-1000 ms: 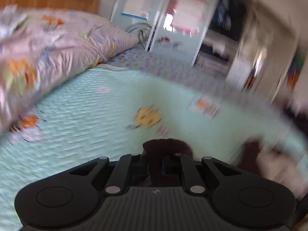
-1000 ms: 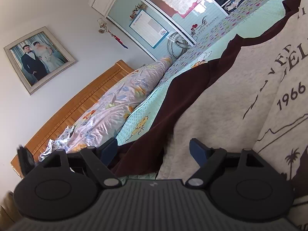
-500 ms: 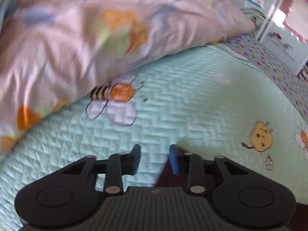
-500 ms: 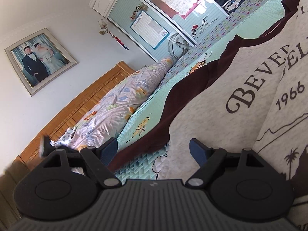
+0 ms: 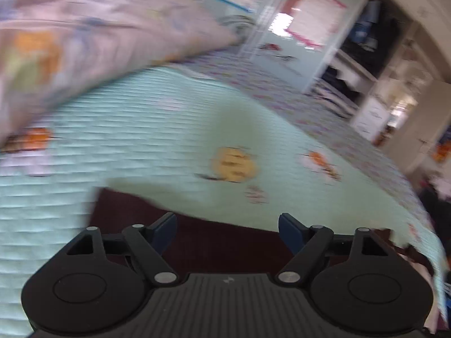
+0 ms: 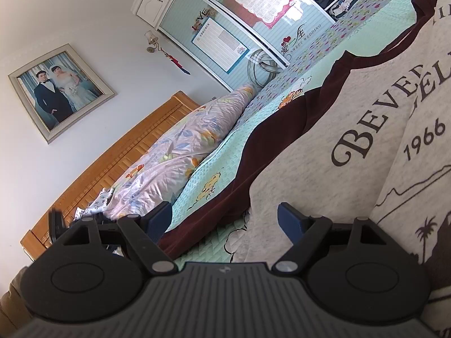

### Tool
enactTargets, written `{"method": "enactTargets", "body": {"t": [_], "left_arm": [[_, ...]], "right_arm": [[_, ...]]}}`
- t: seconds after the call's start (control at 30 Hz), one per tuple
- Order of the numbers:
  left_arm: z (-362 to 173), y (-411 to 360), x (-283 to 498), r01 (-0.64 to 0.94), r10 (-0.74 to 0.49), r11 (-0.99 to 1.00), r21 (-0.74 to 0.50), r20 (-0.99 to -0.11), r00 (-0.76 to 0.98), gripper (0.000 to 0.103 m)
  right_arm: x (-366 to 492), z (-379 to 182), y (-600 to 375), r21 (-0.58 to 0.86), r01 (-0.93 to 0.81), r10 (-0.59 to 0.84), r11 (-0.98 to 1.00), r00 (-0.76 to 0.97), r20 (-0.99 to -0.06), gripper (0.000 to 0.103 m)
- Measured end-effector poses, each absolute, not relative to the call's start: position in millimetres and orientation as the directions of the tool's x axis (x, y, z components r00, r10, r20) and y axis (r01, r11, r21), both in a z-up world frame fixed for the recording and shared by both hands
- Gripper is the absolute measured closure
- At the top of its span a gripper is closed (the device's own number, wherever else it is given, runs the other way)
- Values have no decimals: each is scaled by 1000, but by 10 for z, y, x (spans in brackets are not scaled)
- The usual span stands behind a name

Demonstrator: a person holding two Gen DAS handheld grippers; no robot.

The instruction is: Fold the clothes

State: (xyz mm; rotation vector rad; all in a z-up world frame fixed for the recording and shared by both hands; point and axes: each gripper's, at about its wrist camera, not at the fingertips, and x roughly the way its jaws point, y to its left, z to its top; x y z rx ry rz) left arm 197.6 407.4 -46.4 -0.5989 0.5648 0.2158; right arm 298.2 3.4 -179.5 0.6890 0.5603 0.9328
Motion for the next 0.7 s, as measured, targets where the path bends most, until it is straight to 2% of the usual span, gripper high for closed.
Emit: {"method": "enactTargets", "body": {"t": [0.03,0.07,0.1,0.13,0.17,0.2,0.23,0.33,0.4,0.43,0.47,0.5,0.57,0.6,0.63,0.67,0.7], "left_arm": [[-592,3987,2105,-309,-24,809,-500,-553,833,22],[-753,3930,2224,-306,-45,818,-487,-584,810,26],[-966,3911,2349,-363,4,845,-393,-675,738,32],[-1130,3933,2391,-422,106,865,-270,-725,681,85],[-1170,4026,2333,-447,161,860,-247,-700,696,98],[-1176,4179,2271,-478,163,829,-290,-693,703,99],[-1161,4302,2219,-522,189,800,-295,-703,686,99],[-1028,4367,2159,-609,329,781,-140,-737,591,100],[-959,4332,2125,-632,362,767,-109,-740,567,100],[-895,4253,2109,-625,356,770,-129,-726,588,85],[-834,4142,2114,-597,332,786,-162,-704,628,64],[-764,4008,2117,-546,281,810,-215,-675,683,59],[-624,3658,2147,-370,103,858,-357,-584,805,45],[-606,3449,2205,-263,10,878,-399,-536,844,39],[-639,3267,2277,-183,-47,903,-389,-512,858,29],[-766,3133,2391,-209,-11,927,-311,-580,814,30],[-963,3027,2542,-306,97,935,-178,-702,706,34]], "right_arm": [[2981,-1795,32,741,-528,863,416,485,-139,20],[2981,-1795,31,741,-528,863,415,485,-139,20],[2978,-1793,29,741,-528,864,415,485,-138,20],[2970,-1789,28,742,-528,864,414,484,-138,20],[2966,-1788,27,742,-528,864,413,484,-137,20],[2965,-1789,25,743,-528,865,411,483,-135,20],[2966,-1789,22,746,-527,866,407,482,-132,20],[2973,-1795,12,752,-526,869,396,479,-123,20],[2979,-1802,3,759,-524,872,387,476,-116,20],[2978,-1803,2,760,-524,873,384,475,-113,19],[2979,-1804,-2,762,-524,874,380,474,-110,19],[2982,-1807,-7,765,-523,875,376,473,-106,19],[2988,-1813,-19,772,-520,877,366,470,-98,19],[2992,-1816,-25,777,-517,878,359,469,-94,19],[2999,-1820,-29,781,-515,879,354,467,-90,19],[3008,-1821,-27,784,-512,880,351,466,-90,19],[3015,-1818,-22,785,-510,881,351,465,-92,19]]}}
